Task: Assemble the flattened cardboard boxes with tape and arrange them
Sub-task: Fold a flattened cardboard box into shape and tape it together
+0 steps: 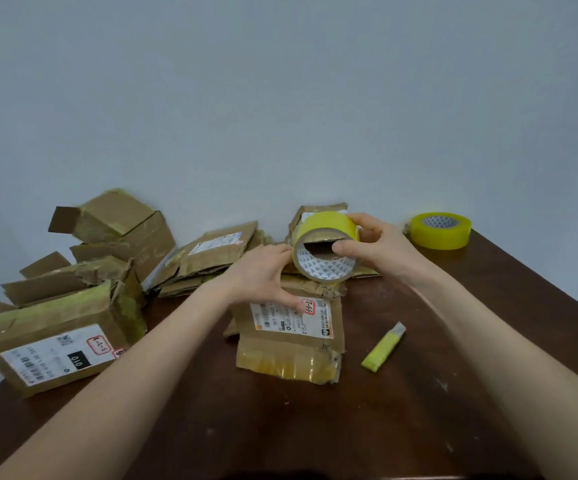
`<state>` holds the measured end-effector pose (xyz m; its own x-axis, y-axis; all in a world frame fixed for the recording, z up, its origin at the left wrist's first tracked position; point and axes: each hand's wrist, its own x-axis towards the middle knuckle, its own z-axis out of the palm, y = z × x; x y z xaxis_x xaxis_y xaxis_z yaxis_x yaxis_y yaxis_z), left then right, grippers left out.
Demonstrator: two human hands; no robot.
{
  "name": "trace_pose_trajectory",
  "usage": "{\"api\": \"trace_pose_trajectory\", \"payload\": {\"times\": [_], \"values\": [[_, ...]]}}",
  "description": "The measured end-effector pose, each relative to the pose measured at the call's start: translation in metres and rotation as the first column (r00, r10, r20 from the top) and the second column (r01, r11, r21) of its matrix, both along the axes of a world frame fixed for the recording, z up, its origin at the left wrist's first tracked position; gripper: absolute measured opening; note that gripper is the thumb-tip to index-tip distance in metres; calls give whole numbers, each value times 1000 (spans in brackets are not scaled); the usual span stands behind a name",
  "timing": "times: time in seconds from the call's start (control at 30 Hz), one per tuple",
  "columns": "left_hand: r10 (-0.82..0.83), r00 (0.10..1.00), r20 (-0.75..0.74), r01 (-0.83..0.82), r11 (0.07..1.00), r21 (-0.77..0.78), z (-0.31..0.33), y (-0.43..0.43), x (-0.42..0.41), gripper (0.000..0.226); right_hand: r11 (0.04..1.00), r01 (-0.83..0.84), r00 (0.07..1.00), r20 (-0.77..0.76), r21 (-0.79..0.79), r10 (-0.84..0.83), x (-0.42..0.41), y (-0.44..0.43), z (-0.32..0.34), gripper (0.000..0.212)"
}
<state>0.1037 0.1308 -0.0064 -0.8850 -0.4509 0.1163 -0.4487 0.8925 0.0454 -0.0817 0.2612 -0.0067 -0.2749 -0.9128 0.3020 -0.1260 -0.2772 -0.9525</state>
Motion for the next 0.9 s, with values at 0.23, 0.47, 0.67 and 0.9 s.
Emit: {"api": "trace_pose_trajectory", "payload": {"times": [0.23, 0.47, 0.67, 0.9], "values": [[54, 992, 112, -35, 985, -166, -19, 6, 20, 74, 997, 82, 971, -223, -6, -82, 17, -24, -1, 52], [48, 997, 52, -39, 987, -155, -36, 4, 24, 80, 984, 174, 934, -322, 34, -155, 11, -22, 8, 43], [77, 993, 91, -63, 987, -146, -36, 2, 26, 79, 980, 159, 919, -380, 116, -105, -21, 10, 10, 16], [142, 986, 89, -122, 972, -202, -33, 19, 25, 72, 978, 164, 905, -413, 127, -98, -15, 12, -14, 13]]}}
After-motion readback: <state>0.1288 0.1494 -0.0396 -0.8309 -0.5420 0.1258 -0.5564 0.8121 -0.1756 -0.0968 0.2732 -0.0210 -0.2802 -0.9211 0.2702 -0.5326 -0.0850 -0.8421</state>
